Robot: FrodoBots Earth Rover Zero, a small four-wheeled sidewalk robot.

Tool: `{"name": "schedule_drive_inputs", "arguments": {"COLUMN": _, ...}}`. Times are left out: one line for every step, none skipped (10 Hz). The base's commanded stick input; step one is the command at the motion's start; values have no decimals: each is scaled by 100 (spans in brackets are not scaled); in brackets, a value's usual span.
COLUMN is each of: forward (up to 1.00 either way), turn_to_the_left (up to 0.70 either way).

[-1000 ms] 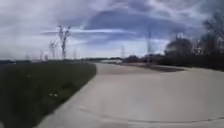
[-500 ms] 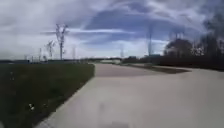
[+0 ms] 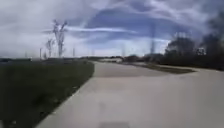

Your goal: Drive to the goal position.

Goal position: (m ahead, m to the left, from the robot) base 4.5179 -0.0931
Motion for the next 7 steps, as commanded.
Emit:
{"name": "schedule_drive_inputs", "arguments": {"forward": 100, "turn_to_the_left": 1}}
{"name": "schedule_drive_inputs", "arguments": {"forward": 100, "turn_to_the_left": 1}}
{"name": "schedule_drive_inputs", "arguments": {"forward": 100, "turn_to_the_left": 1}}
{"name": "schedule_drive_inputs", "arguments": {"forward": 100, "turn_to_the_left": 1}}
{"name": "schedule_drive_inputs", "arguments": {"forward": 100, "turn_to_the_left": 1}}
{"name": "schedule_drive_inputs", "arguments": {"forward": 100, "turn_to_the_left": 1}}
{"name": "schedule_drive_inputs", "arguments": {"forward": 100, "turn_to_the_left": 1}}
